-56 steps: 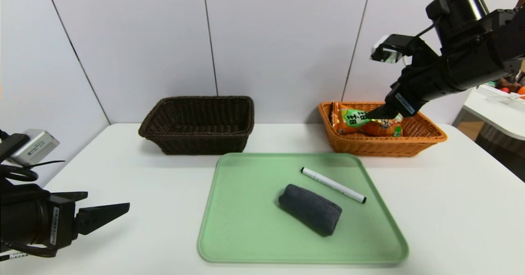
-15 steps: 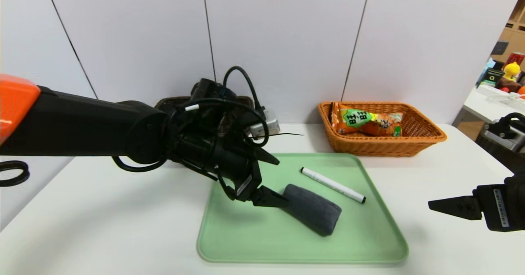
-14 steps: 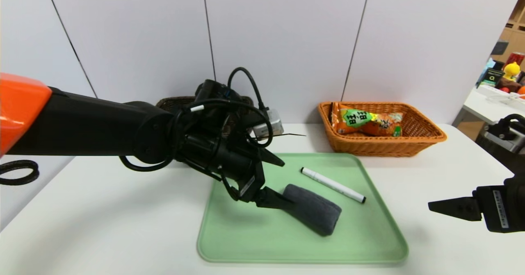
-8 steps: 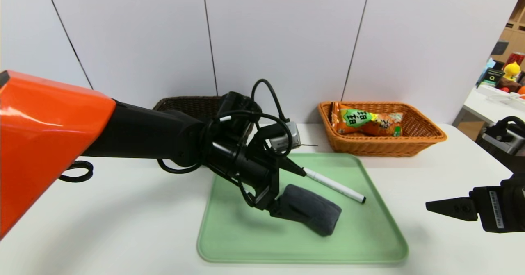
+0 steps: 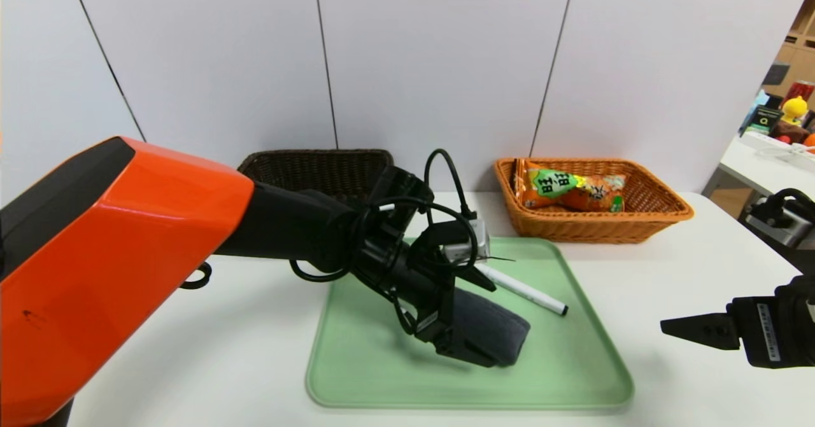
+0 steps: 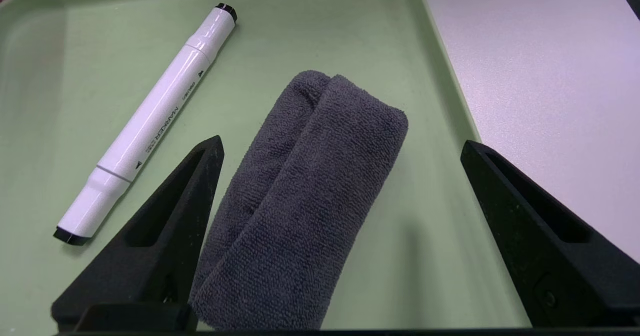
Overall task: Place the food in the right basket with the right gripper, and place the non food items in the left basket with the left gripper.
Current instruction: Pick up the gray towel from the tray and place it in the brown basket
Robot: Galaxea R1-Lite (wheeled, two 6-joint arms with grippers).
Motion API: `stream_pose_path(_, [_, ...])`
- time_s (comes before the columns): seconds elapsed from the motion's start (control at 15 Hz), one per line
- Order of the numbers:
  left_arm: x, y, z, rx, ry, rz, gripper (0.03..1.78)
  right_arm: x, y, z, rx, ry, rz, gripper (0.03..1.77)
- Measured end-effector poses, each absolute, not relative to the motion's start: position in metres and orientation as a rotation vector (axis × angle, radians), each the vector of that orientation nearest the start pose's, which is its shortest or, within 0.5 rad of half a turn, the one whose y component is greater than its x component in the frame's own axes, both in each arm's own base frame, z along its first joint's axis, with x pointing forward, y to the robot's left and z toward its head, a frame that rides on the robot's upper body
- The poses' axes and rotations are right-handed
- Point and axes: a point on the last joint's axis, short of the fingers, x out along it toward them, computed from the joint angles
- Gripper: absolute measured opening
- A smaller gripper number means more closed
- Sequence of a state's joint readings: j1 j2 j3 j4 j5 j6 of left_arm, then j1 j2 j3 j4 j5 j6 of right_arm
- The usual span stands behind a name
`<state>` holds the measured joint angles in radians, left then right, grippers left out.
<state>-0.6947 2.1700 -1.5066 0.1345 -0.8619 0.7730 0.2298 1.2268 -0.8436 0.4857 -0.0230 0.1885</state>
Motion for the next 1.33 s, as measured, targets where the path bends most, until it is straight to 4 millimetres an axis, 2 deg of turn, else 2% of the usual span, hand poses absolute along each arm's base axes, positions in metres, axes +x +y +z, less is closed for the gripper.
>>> stream_pose_path(0.47, [0.318,-0.296,0.108,0.497,0.301,-1.732,1.69,0.149,0.034,0.207,0.067,0.881,0.111,1.7])
stream_pose_path(0.8, [0.322,-0.297,0.101,0.495,0.309,-1.732,1.69,0.148,0.034,0.207,0.065,0.88,0.112,1.7])
stream_pose_path(0.87, [0.322,-0.298,0.1,0.495,0.311,-1.732,1.58,0.148,0.034,0.207,0.066,0.88,0.112,1.7])
stream_pose_path(1.07, [0.322,-0.299,0.101,0.495,0.307,-1.731,1.1,0.148,0.034,0.207,0.066,0.881,0.113,1.7])
stream_pose_path(1.27, [0.322,-0.299,0.102,0.491,0.305,-1.731,0.8,0.148,0.034,0.207,0.066,0.879,0.113,1.7])
stream_pose_path(1.33, [0.322,-0.299,0.103,0.488,0.307,-1.73,0.64,0.148,0.034,0.207,0.066,0.878,0.113,1.7])
